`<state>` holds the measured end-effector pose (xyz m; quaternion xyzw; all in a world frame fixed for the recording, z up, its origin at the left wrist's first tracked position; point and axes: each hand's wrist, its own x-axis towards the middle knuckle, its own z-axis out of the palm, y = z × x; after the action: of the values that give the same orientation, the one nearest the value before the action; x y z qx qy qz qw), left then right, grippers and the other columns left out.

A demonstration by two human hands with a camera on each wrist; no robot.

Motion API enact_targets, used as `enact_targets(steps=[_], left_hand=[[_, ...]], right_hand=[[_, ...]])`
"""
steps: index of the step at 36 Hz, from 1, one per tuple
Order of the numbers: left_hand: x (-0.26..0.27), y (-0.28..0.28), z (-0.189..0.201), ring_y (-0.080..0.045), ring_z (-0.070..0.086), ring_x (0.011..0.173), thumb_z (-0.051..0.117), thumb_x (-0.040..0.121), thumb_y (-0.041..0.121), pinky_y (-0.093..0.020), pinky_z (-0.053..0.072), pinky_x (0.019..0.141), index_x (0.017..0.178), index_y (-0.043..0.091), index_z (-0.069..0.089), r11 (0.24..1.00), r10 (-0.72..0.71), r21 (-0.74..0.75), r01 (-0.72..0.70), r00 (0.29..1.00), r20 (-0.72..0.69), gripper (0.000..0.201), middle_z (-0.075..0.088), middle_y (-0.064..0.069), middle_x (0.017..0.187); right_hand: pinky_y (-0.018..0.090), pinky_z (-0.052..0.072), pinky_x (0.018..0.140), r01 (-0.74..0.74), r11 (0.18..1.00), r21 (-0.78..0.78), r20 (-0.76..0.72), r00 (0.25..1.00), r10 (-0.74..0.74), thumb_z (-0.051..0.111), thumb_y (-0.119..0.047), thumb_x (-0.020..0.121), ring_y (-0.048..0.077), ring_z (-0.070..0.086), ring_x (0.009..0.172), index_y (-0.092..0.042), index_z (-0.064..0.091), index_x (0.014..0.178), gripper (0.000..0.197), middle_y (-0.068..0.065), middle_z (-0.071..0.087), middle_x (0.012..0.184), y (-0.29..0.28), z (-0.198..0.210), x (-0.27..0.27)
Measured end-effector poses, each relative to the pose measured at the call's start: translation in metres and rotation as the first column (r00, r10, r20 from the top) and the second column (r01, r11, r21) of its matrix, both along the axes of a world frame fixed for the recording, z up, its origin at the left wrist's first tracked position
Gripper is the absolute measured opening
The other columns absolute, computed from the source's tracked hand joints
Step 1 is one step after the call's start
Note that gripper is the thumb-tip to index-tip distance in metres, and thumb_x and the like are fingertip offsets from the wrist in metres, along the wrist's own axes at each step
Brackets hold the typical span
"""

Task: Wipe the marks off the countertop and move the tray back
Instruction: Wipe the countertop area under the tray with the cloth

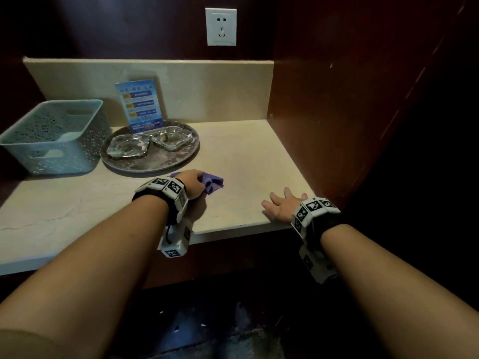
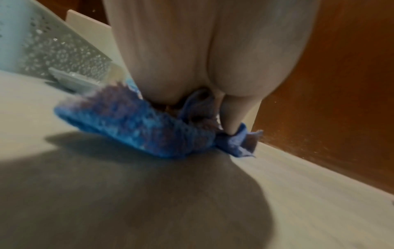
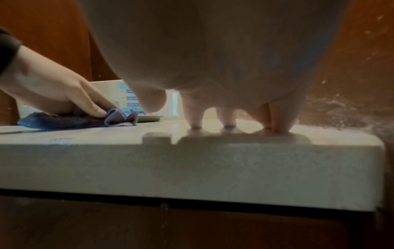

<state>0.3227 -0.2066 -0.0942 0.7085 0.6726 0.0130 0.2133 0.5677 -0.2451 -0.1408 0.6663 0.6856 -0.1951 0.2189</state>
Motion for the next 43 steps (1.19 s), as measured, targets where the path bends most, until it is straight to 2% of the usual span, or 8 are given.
enact_targets(steps=[3, 9, 14, 21, 26, 33, 39, 43], left_hand=[[0.010, -0.012, -0.001, -0.030, 0.041, 0.133, 0.043, 0.096, 0.021, -0.034, 0.034, 0.106, 0.141, 0.015, 0.039, 0.998, -0.068, -0.013, 0.068, 0.998, -0.013, 0.046, 0.039, -0.011, 0.149], [0.030, -0.044, -0.016, -0.025, 0.033, 0.141, 0.048, 0.093, 0.023, -0.035, 0.028, 0.115, 0.144, 0.019, 0.035, 0.986, -0.166, 0.019, 0.166, 0.986, 0.015, 0.053, 0.025, 0.001, 0.157], [0.048, -0.089, -0.033, -0.022, 0.036, 0.139, 0.048, 0.094, 0.018, -0.032, 0.032, 0.111, 0.134, 0.018, 0.050, 0.971, -0.165, 0.189, 0.144, 0.981, 0.100, 0.040, 0.035, 0.003, 0.153], [0.078, -0.132, -0.040, -0.019, 0.040, 0.137, 0.049, 0.093, 0.018, -0.026, 0.031, 0.108, 0.129, 0.019, 0.057, 0.945, -0.199, 0.297, 0.137, 0.962, 0.187, 0.037, 0.046, 0.002, 0.146], [0.084, -0.157, -0.029, -0.022, 0.057, 0.120, 0.055, 0.091, 0.014, -0.024, 0.037, 0.096, 0.115, 0.010, 0.067, 0.941, -0.247, 0.308, 0.140, 0.907, 0.341, 0.027, 0.064, -0.007, 0.128], [0.024, -0.127, 0.003, -0.026, 0.060, 0.117, 0.055, 0.088, 0.007, -0.024, 0.041, 0.092, 0.113, 0.012, 0.068, 0.896, 0.020, 0.398, -0.196, 0.914, 0.404, 0.028, 0.066, -0.011, 0.123], [-0.001, -0.100, -0.007, -0.024, 0.044, 0.134, 0.051, 0.091, 0.011, -0.027, 0.032, 0.109, 0.125, 0.013, 0.061, 0.907, 0.154, 0.333, -0.257, 0.940, 0.305, 0.035, 0.047, -0.011, 0.144], [0.018, -0.096, -0.027, -0.028, 0.056, 0.118, 0.048, 0.091, 0.017, -0.030, 0.042, 0.092, 0.116, 0.018, 0.064, 0.957, 0.096, 0.257, -0.133, 0.984, 0.152, 0.029, 0.057, -0.005, 0.133]], right_hand=[[0.067, -0.001, 0.109, 0.021, 1.000, 0.006, 0.009, 1.000, -0.022, -0.001, -0.088, 0.049, 0.039, -0.007, 0.147, -0.047, 0.017, 0.141, 0.102, -0.005, -0.001, 0.162, 0.011, -0.015, 0.007], [0.066, -0.002, 0.111, 0.022, 1.000, 0.009, 0.006, 1.000, -0.022, 0.006, -0.079, 0.069, 0.035, -0.011, 0.148, -0.043, 0.013, 0.146, 0.085, -0.001, -0.004, 0.162, -0.001, 0.002, -0.001], [0.064, 0.001, 0.112, 0.009, 1.000, 0.020, -0.008, 1.000, -0.008, 0.014, -0.056, 0.096, 0.031, -0.012, 0.148, -0.038, 0.009, 0.150, 0.057, -0.005, -0.003, 0.162, -0.009, 0.011, -0.003], [0.060, 0.001, 0.115, -0.027, 0.999, 0.029, -0.017, 0.999, 0.028, 0.011, -0.051, 0.098, 0.031, -0.011, 0.148, -0.037, 0.008, 0.151, 0.054, -0.005, -0.004, 0.162, -0.013, 0.014, -0.003], [0.061, 0.005, 0.113, -0.054, 0.996, 0.073, -0.014, 0.998, 0.055, 0.015, -0.053, 0.097, 0.032, -0.007, 0.148, -0.038, 0.012, 0.149, 0.054, -0.006, 0.002, 0.162, -0.014, 0.011, -0.001], [0.062, 0.001, 0.113, -0.003, 0.999, 0.041, -0.036, 0.999, 0.005, 0.008, -0.069, 0.082, 0.032, -0.007, 0.149, -0.039, 0.009, 0.150, 0.074, 0.001, -0.004, 0.163, -0.004, 0.001, 0.006], [0.060, 0.003, 0.114, -0.010, 0.998, 0.057, -0.036, 0.999, 0.012, 0.012, -0.057, 0.094, 0.029, -0.009, 0.149, -0.038, 0.010, 0.150, 0.059, -0.003, -0.002, 0.162, -0.012, 0.011, 0.003], [0.062, 0.003, 0.112, -0.030, 0.999, 0.042, -0.024, 0.999, 0.031, 0.008, -0.067, 0.084, 0.031, -0.006, 0.148, -0.038, 0.013, 0.149, 0.071, 0.000, -0.002, 0.162, -0.008, 0.007, 0.003]])
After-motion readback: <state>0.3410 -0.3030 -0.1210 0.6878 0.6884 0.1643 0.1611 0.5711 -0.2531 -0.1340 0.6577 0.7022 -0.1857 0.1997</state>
